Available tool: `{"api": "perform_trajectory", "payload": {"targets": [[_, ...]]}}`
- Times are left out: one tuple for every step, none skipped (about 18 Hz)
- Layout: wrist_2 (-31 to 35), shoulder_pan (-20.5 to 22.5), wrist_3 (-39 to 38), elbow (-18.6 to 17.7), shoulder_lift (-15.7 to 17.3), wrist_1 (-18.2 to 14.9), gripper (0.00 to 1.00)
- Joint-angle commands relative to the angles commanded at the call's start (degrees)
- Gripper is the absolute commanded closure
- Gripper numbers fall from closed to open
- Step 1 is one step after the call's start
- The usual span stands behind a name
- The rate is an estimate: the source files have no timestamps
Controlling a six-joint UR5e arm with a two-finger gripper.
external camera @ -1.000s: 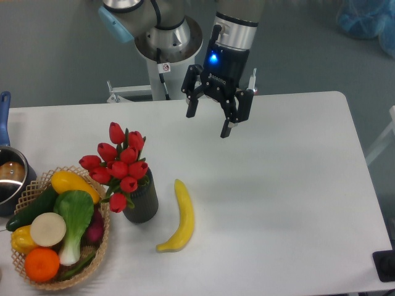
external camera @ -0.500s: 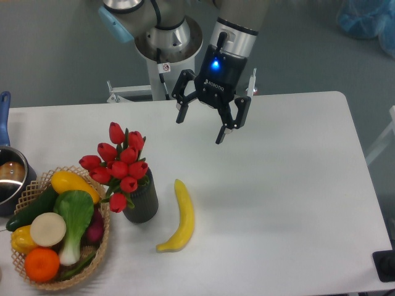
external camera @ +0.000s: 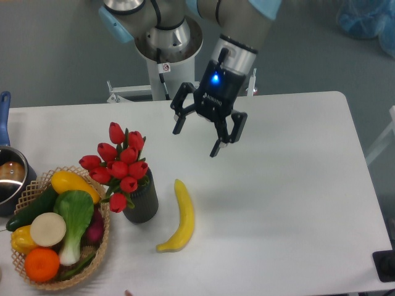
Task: Pick up the flowers from the vase
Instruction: 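Lower the open gripper around the tulip stems above the black vase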
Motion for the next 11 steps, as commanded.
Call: {"api": "perform_trajectory", "payload": {"targets": [[-0.9,0.1,1.0,-0.9,-0.2,0.0,0.0],[-1.7,0.3,1.9,-1.7,-0.3,0.0,0.0],[-2.0,0.4,2.7,-2.5,-0.3,0.0,0.0],[-2.3,0.2,3.3,-2.8,-0.4,0.0,0.0],[-2.6,0.1,3.6,-2.9,-0.7,0.0,0.0],[-3.4,-0.1,3.7,-3.0,-1.3,0.0,0.0],[-5.4,-0.4,4.1,-3.3,-2.2,0.1,0.0],[-8.2,-0.4,5.2,-3.2,-3.1,0.1,0.0],[-9.7,-0.6,6.3,-3.3,-3.4,0.1,0.0],[-9.7,-1.1,6.9,-3.7,-3.4,0.1,0.0],[-10.1,-1.5,7.2,-4.4,-3.5,0.1,0.0]]}}
